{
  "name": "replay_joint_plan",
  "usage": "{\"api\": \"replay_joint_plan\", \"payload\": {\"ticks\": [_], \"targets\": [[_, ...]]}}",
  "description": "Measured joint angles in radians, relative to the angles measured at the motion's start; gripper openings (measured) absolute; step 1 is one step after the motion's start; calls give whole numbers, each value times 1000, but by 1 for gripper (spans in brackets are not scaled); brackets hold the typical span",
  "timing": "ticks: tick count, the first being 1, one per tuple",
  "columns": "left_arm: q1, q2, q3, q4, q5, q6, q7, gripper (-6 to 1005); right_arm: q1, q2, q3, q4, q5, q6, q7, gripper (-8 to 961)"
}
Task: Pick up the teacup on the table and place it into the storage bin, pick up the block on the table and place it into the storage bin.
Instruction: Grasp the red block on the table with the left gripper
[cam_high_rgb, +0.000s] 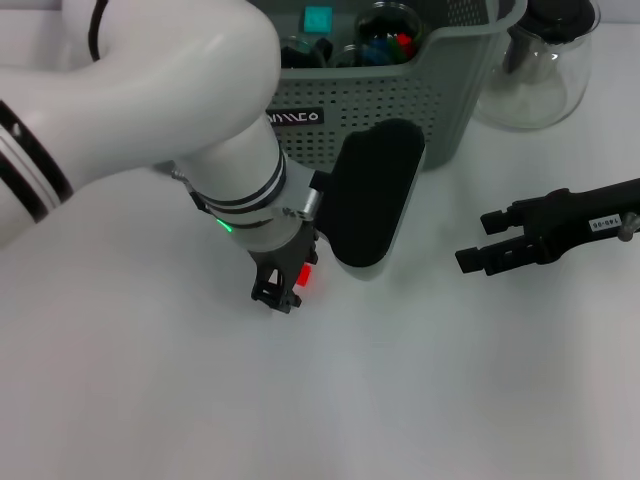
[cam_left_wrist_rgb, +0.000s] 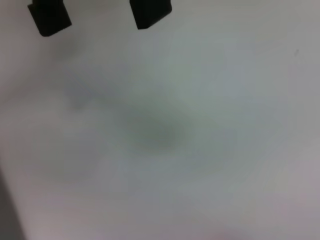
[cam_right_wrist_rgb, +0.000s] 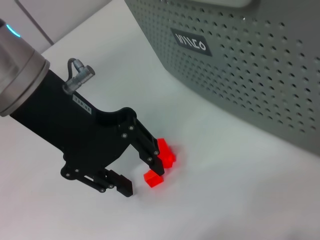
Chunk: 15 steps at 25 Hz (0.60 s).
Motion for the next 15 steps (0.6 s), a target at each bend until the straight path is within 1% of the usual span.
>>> {"api": "replay_joint_plan", "payload": {"ticks": [7,15], "targets": [[-24,-3,-5,-33,-16,-11,4,481,-3,2,0,0,0,0,-2,946],[-34,-5,-7,-45,-16,-19,2,439,-6,2,0,2,0,1,-6,947]]}}
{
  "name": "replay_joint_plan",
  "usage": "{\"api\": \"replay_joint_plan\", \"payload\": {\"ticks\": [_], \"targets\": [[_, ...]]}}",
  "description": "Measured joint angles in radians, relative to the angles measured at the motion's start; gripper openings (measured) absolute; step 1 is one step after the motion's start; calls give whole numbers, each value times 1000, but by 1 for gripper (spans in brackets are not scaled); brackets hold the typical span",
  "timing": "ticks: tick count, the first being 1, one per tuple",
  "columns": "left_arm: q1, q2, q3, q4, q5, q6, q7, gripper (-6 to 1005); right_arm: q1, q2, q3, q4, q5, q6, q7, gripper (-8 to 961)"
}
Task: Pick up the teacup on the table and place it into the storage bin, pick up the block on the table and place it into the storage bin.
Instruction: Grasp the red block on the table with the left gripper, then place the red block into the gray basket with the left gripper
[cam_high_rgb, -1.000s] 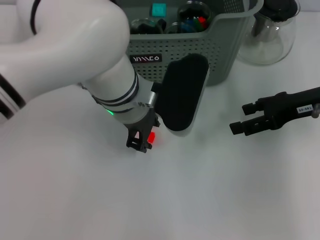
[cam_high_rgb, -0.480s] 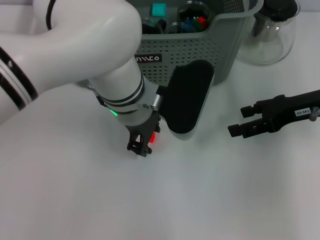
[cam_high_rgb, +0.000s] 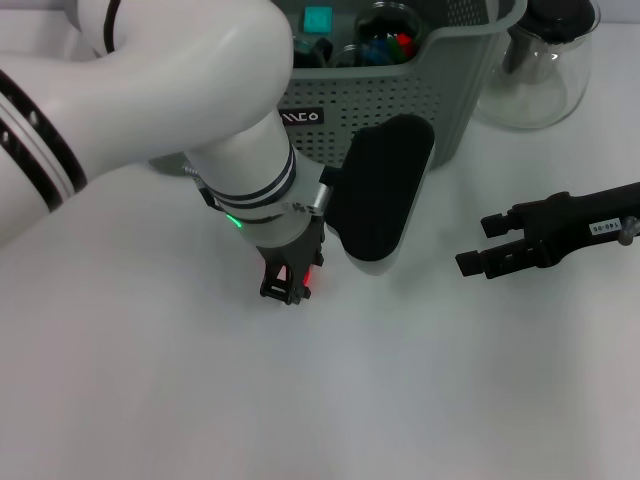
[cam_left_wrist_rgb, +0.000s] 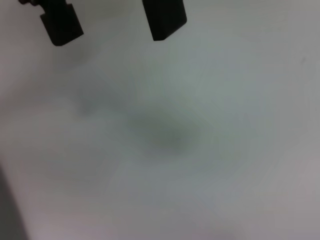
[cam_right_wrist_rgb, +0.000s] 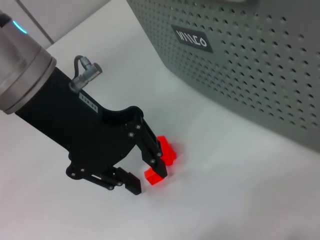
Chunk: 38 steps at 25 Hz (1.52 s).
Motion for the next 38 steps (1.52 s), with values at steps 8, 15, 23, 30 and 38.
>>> {"api": "replay_joint_plan", "payload": {"ticks": [8,15,23,30,38], "targets": [[-13,0,-1,-26,0,-20,-2,316,0,0,0,0,0,0,0,947],[-16,0,-2,-30,0,-19,-2,278,-2,0,0,0,0,0,0,947],[-19,1,-2,-33,0,-18,-3,255,-2,0,0,0,0,0,0,946],[-18,0,-2,-33,0,-14,-5,235,-2,0,0,0,0,0,0,946],[10,-2,-25,32,-7,36,-11,211,-2,0,1,0,0,0,0,946]]}}
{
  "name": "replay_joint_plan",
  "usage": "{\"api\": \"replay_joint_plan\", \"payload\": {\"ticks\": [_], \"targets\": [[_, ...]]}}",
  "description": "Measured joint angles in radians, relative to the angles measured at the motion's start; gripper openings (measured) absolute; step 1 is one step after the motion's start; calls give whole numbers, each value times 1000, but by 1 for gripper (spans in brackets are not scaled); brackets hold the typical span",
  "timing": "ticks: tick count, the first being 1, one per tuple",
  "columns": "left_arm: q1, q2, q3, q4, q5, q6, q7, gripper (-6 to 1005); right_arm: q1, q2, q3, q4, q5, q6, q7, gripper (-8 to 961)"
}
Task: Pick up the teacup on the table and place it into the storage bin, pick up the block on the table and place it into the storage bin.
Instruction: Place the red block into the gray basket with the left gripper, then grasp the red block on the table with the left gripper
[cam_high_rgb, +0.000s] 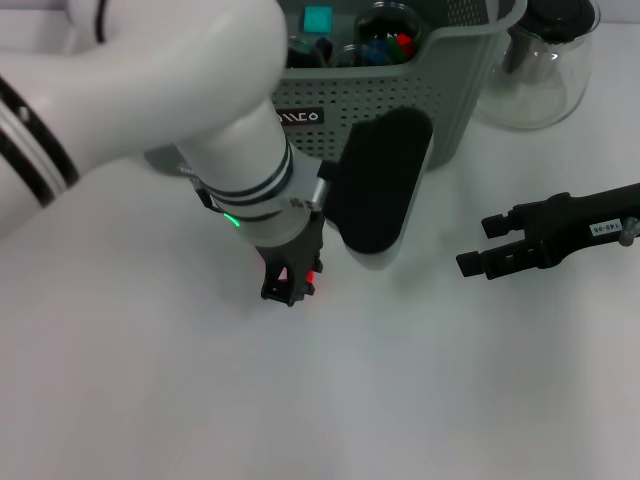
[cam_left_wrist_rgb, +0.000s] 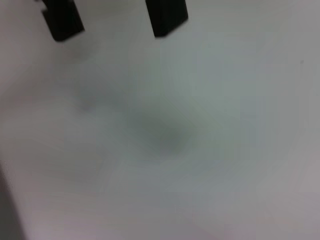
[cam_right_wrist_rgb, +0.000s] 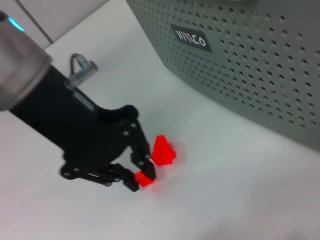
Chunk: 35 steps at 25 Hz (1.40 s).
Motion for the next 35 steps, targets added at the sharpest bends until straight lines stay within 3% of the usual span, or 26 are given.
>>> {"api": "replay_joint_plan", "payload": {"ticks": [4,5,9,11,14,17,21,23,26,29,35], "targets": [[42,0,-87,116,-41,95,-1,200,-1,-3,1,0,0,0,1,947],[72,0,-173,196,-85,161,-8,197,-1,-4,1,0,0,0,2,947],[131,2,-376,346,-219,279,-44,198,-1,-6,7,-5,0,-5,6,947],[146,4,-534,427,-335,337,-89,198,-1,-6,9,-6,0,-6,7,946],[127,9,-751,493,-463,351,-186,197,0,-6,10,-5,0,-4,7,946],[66,23,-898,478,-475,253,-291,198,6,-4,11,-2,0,-1,4,946],[-29,90,-898,299,-386,49,-420,198,10,-2,11,-5,0,-1,2,947],[-99,129,-887,148,-332,-14,-460,197,11,-1,11,-6,0,-3,2,947],[-179,158,-889,-41,-277,-73,-471,202,11,-1,11,-8,0,-4,2,947],[-210,156,-879,-137,-233,-124,-468,218,11,-2,10,-9,0,-5,1,946],[-210,125,-857,-122,-140,-152,-484,249,11,-3,10,-9,-2,-4,-1,947]]}}
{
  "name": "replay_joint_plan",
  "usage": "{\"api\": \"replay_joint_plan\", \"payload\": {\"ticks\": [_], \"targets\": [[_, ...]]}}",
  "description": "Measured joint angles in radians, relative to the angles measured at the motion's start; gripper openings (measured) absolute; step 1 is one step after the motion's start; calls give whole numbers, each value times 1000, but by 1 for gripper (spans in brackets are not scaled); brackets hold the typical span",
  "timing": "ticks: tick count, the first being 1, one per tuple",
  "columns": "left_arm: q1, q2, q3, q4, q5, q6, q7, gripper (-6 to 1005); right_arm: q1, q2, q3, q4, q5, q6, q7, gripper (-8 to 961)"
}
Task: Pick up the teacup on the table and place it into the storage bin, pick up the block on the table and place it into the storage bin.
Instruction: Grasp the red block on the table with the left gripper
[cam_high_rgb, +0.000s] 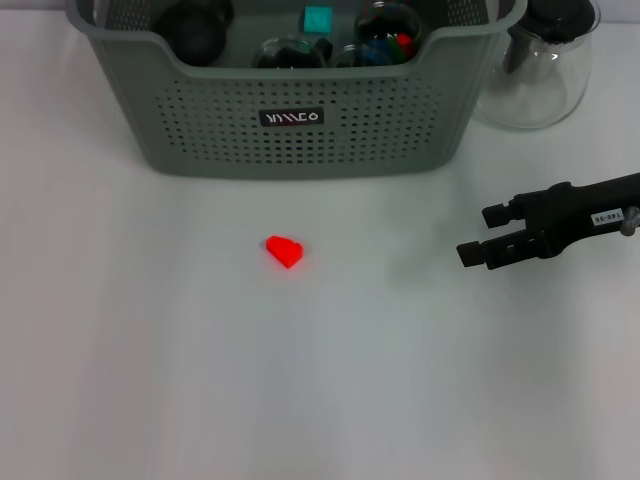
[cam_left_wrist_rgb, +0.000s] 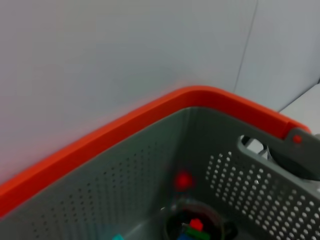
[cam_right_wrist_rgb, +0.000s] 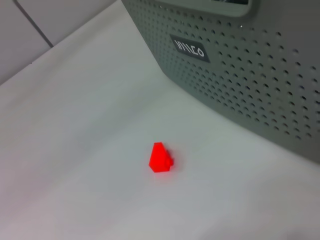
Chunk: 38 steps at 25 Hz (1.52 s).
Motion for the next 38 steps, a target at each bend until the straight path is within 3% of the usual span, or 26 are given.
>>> {"api": "replay_joint_plan", "payload": {"ticks": [4,6,9,12,14,16,20,23,25,31,38], "targets": [[36,-8,-26,111,-49,72,7,404,-1,-1,-3,0,-2,0,-1,947],[75,-11,-35,210,-137,164,31,481,-2,-2,-3,0,-2,0,-1,946],[144,-11,-29,376,-333,380,129,682,-5,-4,-3,0,-3,0,-2,946],[186,-22,21,489,-428,579,192,800,-4,-6,-2,0,-3,2,-3,947],[204,-41,96,530,-398,664,197,878,-2,-6,-1,0,-2,2,-3,947],[222,-61,167,537,-338,689,194,873,1,-5,0,0,-2,3,-4,947],[261,-120,322,496,-97,598,167,862,2,-3,0,0,-3,4,-4,946],[270,-121,489,411,47,454,66,854,3,-3,0,0,-3,5,-4,946],[262,-122,554,348,108,378,-2,849,4,-3,0,1,-3,7,-3,946],[203,-123,573,168,149,274,-165,833,5,0,0,6,-3,15,-3,946],[196,-120,568,96,189,197,-353,815,5,0,0,8,-3,18,0,946]]}}
